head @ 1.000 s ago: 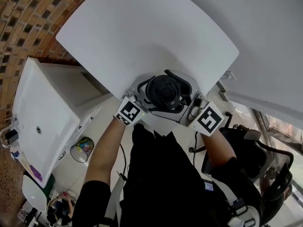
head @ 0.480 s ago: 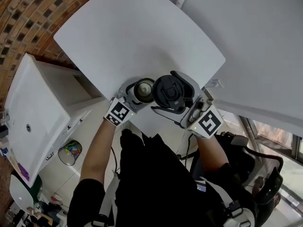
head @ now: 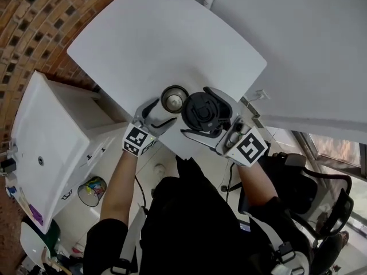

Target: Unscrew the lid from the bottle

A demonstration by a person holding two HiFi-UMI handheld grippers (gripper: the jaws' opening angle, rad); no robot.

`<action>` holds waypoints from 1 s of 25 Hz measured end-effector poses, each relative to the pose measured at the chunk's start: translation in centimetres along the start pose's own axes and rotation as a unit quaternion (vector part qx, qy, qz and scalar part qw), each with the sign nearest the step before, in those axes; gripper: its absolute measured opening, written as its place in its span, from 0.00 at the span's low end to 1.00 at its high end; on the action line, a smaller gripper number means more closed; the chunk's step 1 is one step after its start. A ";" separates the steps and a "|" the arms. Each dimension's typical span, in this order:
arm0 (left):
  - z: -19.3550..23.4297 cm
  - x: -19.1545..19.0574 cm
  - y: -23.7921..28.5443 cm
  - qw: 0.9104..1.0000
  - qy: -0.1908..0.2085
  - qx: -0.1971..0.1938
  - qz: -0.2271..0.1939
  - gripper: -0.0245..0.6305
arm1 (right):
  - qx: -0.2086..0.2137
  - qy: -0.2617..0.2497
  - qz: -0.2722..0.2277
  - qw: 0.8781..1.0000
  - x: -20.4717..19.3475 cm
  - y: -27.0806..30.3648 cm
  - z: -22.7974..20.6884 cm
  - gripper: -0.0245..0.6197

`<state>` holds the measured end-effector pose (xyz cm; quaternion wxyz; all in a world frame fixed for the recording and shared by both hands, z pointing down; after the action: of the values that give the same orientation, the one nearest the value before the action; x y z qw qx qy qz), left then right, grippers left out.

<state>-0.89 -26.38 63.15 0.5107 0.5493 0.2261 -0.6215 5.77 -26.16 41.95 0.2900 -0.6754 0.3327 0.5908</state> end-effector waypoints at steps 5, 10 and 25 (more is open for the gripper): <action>-2.4 1.3 -3.3 1.000 0.002 0.009 -0.013 0.64 | -0.016 -0.006 -0.019 1.000 2.0 -1.4 3.7 0.76; -5.4 3.5 -6.0 0.998 0.056 -0.007 0.006 0.63 | -0.020 -0.024 -0.041 0.999 5.0 -2.8 8.1 0.76; -15.4 9.3 -13.6 0.993 0.097 -0.036 -0.052 0.04 | -0.012 -0.060 -0.079 0.995 7.0 -8.5 19.0 0.76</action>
<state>-4.82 -11.83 46.32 0.4730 0.5760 0.3246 -0.5824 1.54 -6.80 32.45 0.3469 -0.6661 0.2534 0.6097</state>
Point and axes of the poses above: the fingertips, and each gripper's own axes: y forward along the fingers, z to its left, x out of its top, the point moved 1 cm from there along -y, backward along the fingers, and after that the axes turned 15 degrees about -x, right-handed, at the moved point
